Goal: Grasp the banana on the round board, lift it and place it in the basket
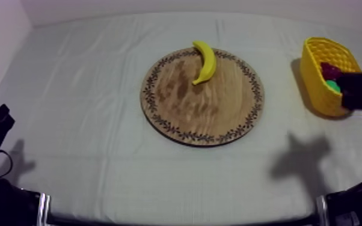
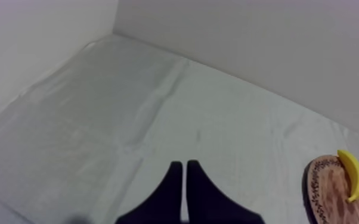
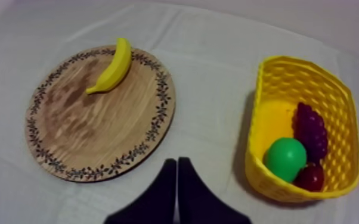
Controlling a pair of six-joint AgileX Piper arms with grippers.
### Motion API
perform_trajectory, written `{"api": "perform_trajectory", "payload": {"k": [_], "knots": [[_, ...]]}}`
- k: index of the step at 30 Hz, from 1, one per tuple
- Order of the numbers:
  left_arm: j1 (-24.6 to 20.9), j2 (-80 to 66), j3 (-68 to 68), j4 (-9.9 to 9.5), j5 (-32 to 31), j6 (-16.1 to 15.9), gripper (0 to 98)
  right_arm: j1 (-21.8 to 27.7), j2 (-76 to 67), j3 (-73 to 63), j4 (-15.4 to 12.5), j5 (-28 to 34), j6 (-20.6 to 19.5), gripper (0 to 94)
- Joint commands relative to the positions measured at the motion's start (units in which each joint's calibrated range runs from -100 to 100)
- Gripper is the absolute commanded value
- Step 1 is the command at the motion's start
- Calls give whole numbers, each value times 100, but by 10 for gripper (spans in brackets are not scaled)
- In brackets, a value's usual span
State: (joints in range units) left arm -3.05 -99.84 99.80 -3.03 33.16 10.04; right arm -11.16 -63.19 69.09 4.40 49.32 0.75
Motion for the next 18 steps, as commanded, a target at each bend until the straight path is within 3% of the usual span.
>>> {"api": "perform_trajectory", "payload": {"k": [1,6,12,18], "knots": [[-2,2,-2,3,-2,0,1,10,1057,-1564,-137,604,83,5],[-2,2,-2,3,-2,0,1,-13,2285,-3238,-281,1579,77,5],[-2,2,-2,3,-2,0,1,-357,3776,-5314,-142,2829,-146,5],[-2,2,-2,3,-2,0,1,-596,5023,-6737,-72,3343,-425,5]]}}
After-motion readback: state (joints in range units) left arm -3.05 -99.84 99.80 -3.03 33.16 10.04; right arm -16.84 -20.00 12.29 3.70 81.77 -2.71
